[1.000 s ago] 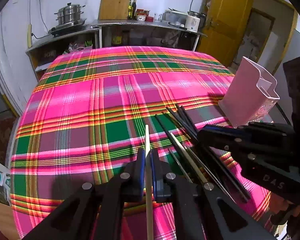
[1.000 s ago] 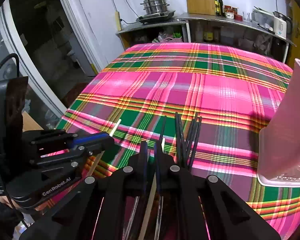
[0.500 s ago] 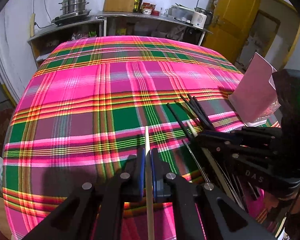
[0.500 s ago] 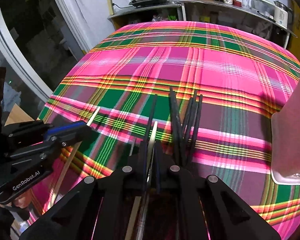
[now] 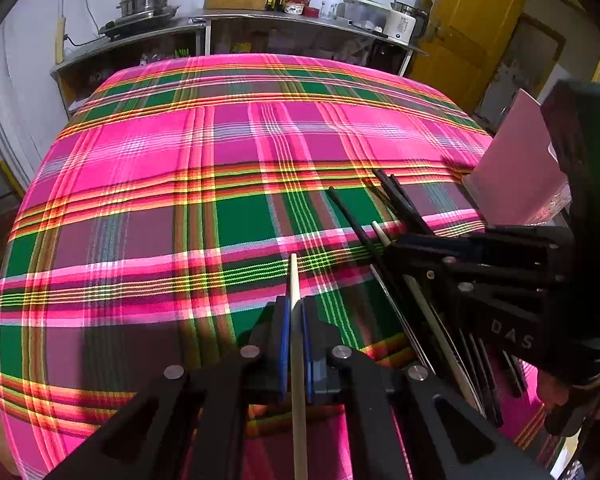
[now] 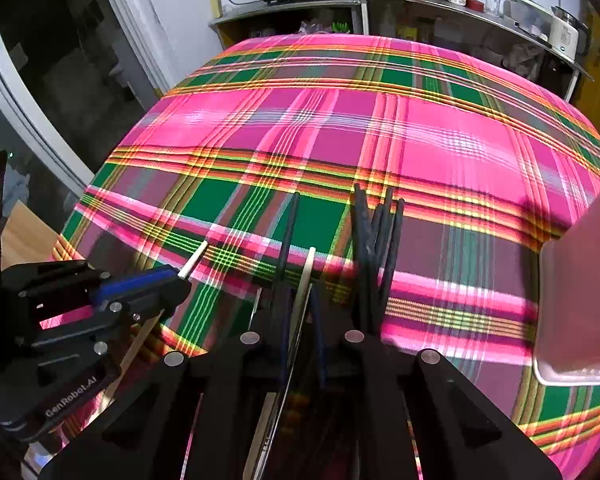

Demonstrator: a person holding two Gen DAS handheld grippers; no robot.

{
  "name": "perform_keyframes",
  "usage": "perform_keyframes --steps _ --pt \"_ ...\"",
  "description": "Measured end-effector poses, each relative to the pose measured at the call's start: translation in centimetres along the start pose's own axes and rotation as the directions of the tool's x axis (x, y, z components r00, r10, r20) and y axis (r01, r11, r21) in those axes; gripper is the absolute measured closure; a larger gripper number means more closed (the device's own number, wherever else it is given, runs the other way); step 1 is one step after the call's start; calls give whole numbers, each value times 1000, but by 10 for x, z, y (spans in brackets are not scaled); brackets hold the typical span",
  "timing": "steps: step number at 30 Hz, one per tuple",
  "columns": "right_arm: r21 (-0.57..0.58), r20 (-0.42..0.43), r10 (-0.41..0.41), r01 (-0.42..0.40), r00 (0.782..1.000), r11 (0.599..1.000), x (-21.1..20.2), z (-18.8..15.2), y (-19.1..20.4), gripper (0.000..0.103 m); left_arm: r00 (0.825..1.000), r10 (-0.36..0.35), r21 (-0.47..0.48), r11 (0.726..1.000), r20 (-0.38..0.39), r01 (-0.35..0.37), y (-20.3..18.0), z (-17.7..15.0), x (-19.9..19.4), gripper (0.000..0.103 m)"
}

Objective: Organize utensils

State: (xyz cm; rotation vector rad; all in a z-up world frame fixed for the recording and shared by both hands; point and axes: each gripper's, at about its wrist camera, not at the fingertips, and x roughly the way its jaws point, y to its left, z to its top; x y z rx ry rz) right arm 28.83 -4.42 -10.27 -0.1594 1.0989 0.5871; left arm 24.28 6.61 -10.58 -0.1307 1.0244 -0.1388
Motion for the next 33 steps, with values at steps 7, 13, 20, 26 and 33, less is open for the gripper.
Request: perform_keyframes --steps 7,13,20,26,33 --pt "-47 -14 -24 23 1000 999 5 10 6 92 1000 -2 0 1000 2 2 1 2 1 97" --pt "-87 -14 -35 34 999 996 11 20 13 93 1000 -5 1 1000 1 5 1 2 1 97" --pt "-97 -25 -27 24 999 995 11 20 12 95 1000 -6 5 1000 -2 6 1 5 3 97" --pt "-69 2 14 -14 1000 998 -3 18 6 96 1000 -10 6 1000 13 10 1 7 -3 97" --pt "-53 57 44 -41 997 998 -31 18 4 96 999 -9 21 1000 52 7 -3 12 -23 97"
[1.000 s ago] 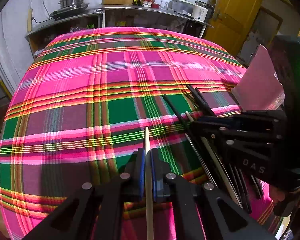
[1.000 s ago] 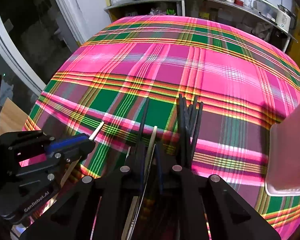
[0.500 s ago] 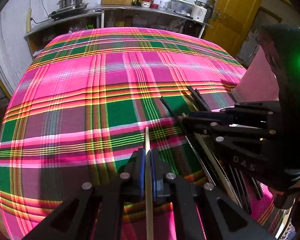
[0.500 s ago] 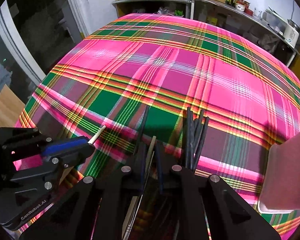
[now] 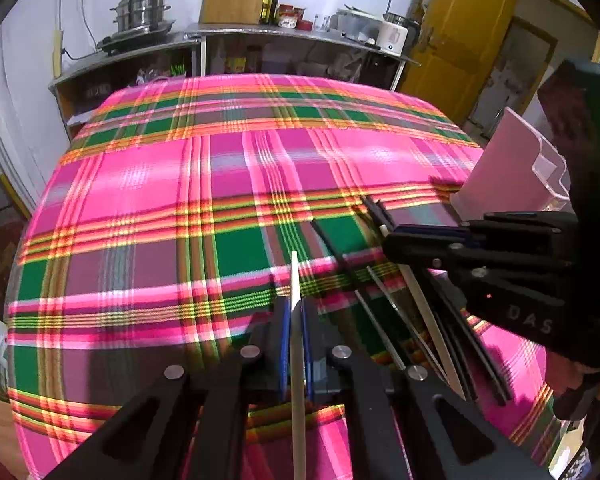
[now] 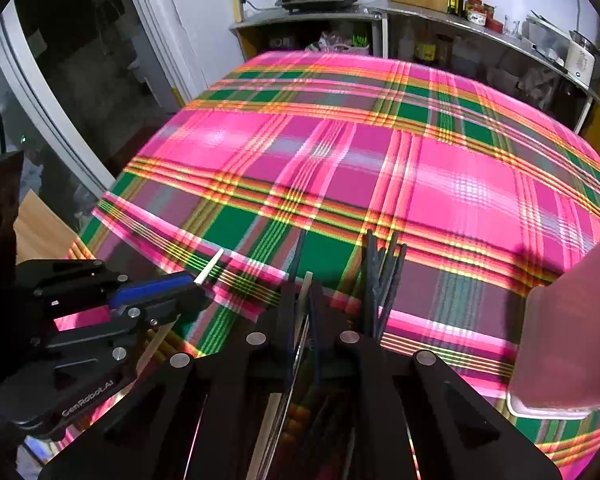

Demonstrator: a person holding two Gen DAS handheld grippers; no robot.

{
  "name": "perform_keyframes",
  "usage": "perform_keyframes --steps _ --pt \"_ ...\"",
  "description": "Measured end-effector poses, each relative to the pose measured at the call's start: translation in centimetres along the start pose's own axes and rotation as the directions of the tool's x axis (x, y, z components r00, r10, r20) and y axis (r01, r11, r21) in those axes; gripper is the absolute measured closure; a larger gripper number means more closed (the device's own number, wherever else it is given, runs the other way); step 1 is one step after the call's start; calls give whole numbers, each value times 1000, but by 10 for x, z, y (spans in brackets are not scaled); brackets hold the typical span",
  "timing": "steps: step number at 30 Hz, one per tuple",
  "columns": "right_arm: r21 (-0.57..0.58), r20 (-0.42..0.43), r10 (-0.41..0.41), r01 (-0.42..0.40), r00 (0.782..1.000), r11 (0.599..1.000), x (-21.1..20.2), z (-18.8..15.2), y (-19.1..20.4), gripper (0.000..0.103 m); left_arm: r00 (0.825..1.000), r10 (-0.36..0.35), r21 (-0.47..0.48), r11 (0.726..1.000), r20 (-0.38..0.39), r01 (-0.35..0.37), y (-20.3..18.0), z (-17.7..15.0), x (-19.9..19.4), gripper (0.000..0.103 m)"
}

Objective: Organize utensils

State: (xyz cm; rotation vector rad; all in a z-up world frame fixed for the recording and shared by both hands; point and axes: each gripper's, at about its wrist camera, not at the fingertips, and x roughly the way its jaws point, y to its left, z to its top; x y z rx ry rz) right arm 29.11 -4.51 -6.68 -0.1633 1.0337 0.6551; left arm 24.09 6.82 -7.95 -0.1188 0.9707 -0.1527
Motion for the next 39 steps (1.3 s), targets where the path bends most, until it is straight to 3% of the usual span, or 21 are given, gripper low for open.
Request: perform_keyframes --steps 9,21,31,39 --pt "27 116 18 -21 993 999 -59 1 0 97 996 -18 29 999 83 16 -17 15 -46 97" --pt "37 260 -7 -3 966 999 -140 -19 11 98 981 -57 88 995 187 41 -51 24 -112 97" --pt "63 340 -48 28 939 998 -189 -37 6 99 971 -91 118 991 221 66 -75 29 -136 97" --pt "91 384 -97 67 918 994 -225 -45 -8 99 965 -154 135 983 212 127 -100 41 -136 97"
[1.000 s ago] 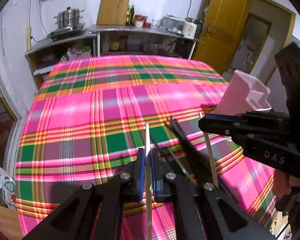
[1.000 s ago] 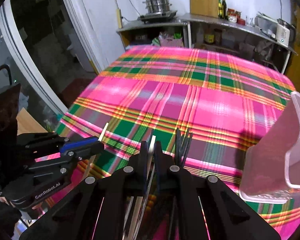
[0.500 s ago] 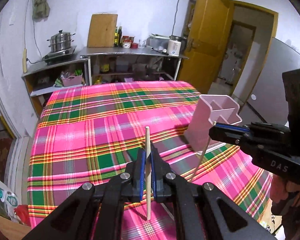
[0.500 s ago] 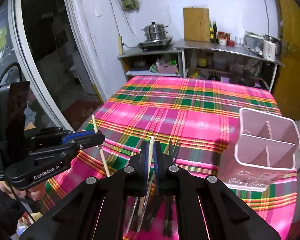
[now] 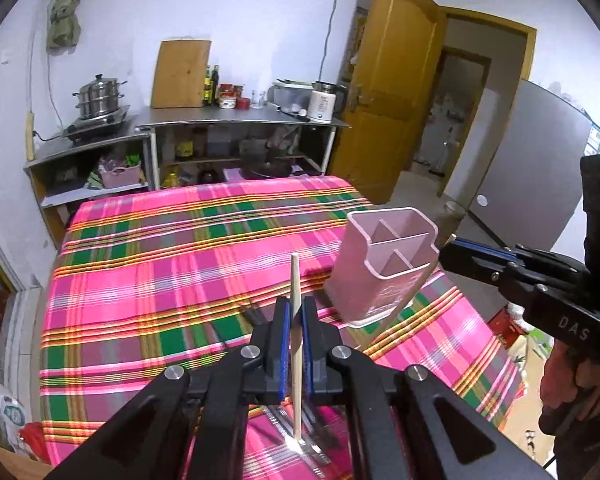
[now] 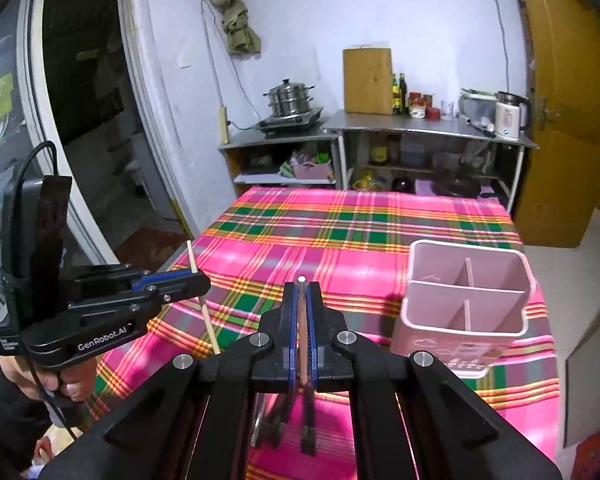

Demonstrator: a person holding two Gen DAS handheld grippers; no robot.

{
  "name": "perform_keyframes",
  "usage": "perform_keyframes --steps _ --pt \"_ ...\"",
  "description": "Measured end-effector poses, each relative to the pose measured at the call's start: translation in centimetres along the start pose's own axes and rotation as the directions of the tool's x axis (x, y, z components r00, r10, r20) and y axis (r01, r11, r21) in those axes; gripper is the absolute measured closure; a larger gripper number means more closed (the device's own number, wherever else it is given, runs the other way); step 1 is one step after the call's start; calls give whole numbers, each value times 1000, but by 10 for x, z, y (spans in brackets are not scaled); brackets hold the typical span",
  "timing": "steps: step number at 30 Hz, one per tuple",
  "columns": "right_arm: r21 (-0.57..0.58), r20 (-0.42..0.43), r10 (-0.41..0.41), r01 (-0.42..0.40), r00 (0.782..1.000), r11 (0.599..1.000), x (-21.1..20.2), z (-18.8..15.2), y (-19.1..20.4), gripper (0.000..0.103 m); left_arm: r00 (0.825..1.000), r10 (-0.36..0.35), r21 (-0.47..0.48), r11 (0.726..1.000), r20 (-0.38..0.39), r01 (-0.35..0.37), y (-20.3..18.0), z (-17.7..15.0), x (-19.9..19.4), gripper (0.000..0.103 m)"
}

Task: Organize utensils
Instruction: 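Carry the light chopsticks with both tools over the pink caddy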

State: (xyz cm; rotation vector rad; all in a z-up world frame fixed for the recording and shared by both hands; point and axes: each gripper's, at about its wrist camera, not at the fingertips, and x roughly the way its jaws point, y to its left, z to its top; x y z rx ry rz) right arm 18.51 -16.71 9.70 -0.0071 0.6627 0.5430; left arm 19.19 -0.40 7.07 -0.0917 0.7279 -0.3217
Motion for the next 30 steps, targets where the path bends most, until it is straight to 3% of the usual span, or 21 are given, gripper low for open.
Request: perform_keyframes --steps 9,16,30 --pt "31 37 -60 59 998 998 -29 8 -29 99 996 -83 5 997 -10 83 -33 28 21 97" --pt "53 86 -105 100 991 994 -51 28 -54 99 991 -136 10 991 15 135 -59 69 32 97" --pt "125 157 -159 140 975 982 -57 68 -104 99 984 -142 9 990 110 142 -84 139 68 97"
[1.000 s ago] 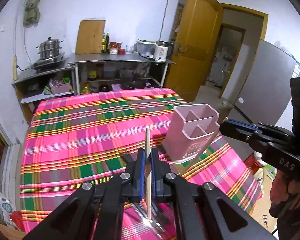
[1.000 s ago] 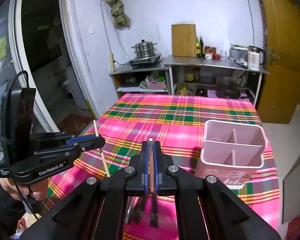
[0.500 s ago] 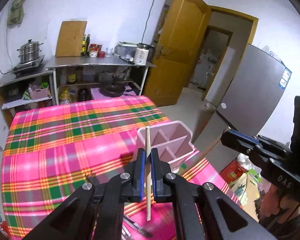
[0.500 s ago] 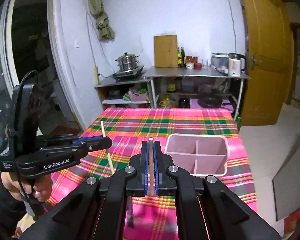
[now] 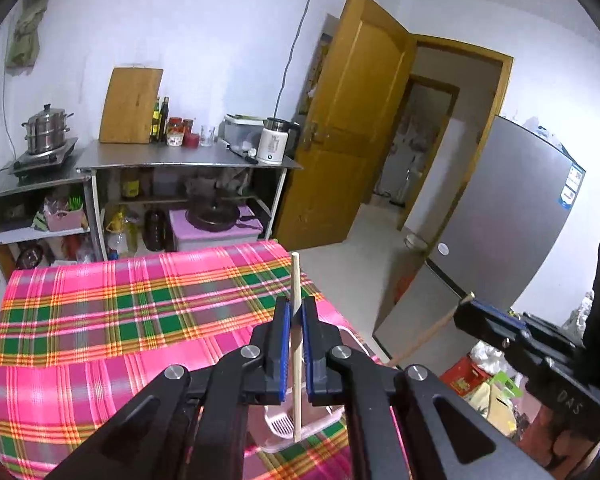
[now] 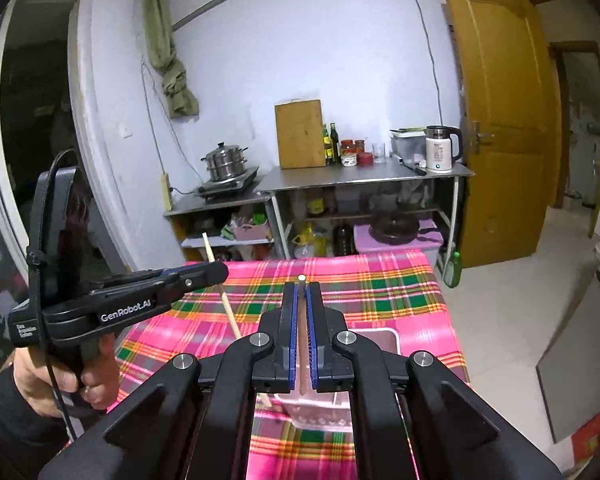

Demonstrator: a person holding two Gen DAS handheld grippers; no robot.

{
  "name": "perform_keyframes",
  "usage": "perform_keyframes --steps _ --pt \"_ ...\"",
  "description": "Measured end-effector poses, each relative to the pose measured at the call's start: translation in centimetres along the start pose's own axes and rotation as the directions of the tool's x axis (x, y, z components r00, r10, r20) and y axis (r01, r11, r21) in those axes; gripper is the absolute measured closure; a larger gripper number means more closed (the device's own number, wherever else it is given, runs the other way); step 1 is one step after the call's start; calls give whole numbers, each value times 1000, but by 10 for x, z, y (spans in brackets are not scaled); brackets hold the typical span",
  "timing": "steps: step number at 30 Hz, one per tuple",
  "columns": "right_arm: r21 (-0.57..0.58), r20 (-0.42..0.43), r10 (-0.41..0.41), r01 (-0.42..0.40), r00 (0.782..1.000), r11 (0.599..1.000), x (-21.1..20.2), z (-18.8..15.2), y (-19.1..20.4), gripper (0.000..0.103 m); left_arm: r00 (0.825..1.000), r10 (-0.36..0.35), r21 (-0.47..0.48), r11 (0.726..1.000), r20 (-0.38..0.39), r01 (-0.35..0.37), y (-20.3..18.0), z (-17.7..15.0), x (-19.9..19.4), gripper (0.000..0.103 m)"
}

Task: Organize utensils
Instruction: 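Carry the light chopsticks with both tools over the pink caddy, then lower chopsticks into the caddy and open both tools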

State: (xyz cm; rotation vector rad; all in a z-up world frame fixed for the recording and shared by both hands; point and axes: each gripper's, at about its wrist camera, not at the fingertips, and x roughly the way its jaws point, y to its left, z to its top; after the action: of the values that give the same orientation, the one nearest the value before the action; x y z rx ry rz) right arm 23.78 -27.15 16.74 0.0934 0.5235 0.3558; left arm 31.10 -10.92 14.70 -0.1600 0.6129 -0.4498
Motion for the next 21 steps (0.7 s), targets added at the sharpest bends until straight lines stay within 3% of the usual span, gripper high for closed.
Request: perform_keyframes --steps 11,21 --pt "54 -112 2 4 994 999 54 -34 -21 99 999 3 3 1000 -50 -3 11 -22 54 97" --pt "73 -192 -7 22 981 997 81 -61 -26 98 995 12 15 1000 -99 -11 20 -43 66 97"
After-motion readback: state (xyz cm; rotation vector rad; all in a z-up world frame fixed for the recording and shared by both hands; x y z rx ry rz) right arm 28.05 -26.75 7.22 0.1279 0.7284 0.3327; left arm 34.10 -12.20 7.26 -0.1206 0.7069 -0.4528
